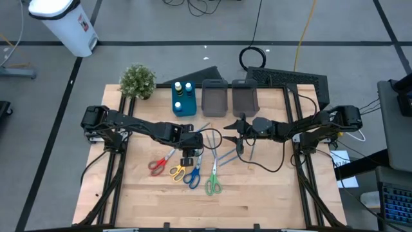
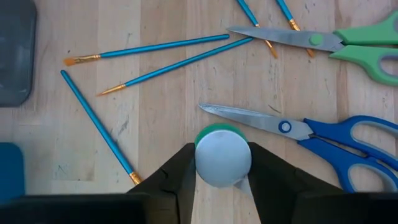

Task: Pick & Place Paint Supplies
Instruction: Put the green paint into the blue bin

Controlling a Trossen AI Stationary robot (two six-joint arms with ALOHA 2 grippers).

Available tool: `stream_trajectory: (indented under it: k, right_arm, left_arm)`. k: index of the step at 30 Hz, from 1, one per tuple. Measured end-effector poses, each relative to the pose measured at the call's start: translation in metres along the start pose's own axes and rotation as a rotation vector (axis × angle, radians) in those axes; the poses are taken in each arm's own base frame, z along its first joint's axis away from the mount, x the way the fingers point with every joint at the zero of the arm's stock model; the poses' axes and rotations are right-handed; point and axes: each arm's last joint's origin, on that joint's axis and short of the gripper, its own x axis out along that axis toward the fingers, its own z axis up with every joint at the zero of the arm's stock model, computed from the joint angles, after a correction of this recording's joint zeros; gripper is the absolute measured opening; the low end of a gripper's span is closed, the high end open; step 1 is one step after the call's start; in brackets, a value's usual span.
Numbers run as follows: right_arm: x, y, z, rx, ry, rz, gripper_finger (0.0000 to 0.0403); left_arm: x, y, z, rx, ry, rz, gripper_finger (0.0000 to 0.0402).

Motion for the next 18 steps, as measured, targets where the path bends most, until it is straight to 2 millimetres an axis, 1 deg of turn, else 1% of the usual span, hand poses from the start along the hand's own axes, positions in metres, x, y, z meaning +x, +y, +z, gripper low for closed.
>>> stream_trajectory:
  k: [5, 7, 12, 15, 18]
  right_arm:
    - [0.0000, 0.0000, 0.0000, 0.000, 0.000, 0.000, 0.0196]
    - [0.0000, 0.0000, 0.0000, 0.000, 0.000, 0.000, 0.0196]
    - [0.0000, 0.0000, 0.0000, 0.000, 0.000, 0.000, 0.0196]
    - [0.0000, 0.0000, 0.0000, 0.000, 0.000, 0.000, 0.0196]
    - [0.0000, -0.0001, 0.0000, 0.000, 0.000, 0.000, 0.0196]
  left_arm:
    - [0.0000, 0.0002, -0.0002, 0.000, 0.002, 0.001, 0.0149]
    - [0.0000, 0.0001, -0.0001, 0.000, 0.001, 0.000, 0.0147]
    - [0.0000, 0.0001, -0.0001, 0.000, 0.001, -0.002, 0.0126]
    - [0.0000, -0.0001, -0.0001, 0.000, 0.001, -0.002, 0.0127]
    - [0.0000, 0.0001, 0.0000, -0.017, 0.000, -0.001, 0.0137]
